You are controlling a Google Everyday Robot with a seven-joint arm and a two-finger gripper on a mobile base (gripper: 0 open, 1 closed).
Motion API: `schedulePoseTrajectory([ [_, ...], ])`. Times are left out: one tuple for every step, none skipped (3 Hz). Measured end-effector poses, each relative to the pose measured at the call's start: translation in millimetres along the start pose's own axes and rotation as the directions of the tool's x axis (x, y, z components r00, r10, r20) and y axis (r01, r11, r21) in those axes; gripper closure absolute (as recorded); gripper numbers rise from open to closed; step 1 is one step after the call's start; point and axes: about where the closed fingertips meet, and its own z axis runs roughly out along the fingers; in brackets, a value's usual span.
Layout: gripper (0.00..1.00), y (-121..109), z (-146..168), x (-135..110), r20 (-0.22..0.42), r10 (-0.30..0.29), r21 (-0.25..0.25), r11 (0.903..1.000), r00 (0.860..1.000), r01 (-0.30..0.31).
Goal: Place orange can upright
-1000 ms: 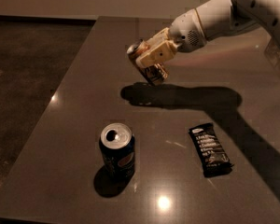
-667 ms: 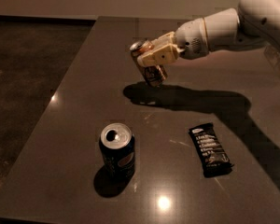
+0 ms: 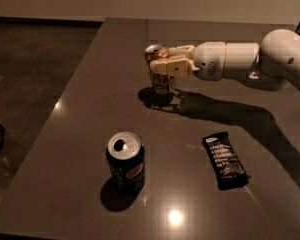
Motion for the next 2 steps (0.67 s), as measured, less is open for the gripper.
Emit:
schedulePoseTrajectory([
  [1.0, -5.8, -1.0, 1.9, 0.07, 0.005, 0.016, 0.9999, 0.998, -0.006],
  [0.86, -11.4, -0.6, 6.1, 0.104, -0.002, 0.037, 0.9993, 0.995, -0.001],
])
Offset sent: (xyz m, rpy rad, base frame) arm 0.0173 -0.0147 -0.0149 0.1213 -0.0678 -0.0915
